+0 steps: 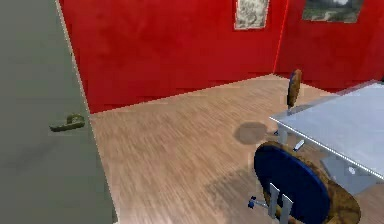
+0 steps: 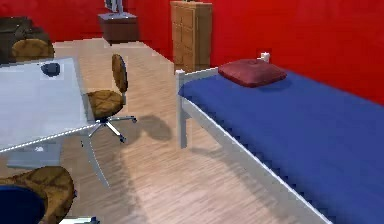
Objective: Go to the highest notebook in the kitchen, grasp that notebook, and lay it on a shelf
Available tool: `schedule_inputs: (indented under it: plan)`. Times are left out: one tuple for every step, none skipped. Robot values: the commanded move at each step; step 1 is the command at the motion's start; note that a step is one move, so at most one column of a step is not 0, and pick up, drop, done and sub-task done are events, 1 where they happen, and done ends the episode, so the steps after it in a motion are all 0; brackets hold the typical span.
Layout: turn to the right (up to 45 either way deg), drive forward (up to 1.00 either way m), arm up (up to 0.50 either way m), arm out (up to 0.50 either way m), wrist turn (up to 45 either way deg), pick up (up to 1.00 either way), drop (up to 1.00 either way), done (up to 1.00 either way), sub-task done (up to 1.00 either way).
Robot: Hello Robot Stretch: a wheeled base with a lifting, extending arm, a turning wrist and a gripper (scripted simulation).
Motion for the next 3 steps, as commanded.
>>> schedule_inputs:
  plan:
    - [3.0,0.00,0.00,0.00,0.0,0.00,0.00,0.00,0.00]
    - [0.0,1.00,0.00,0.00,0.0,0.00,0.00,0.00,0.00]
    - [6.0,0.00,0.00,0.00,0.0,0.00,0.00,0.00,0.00]
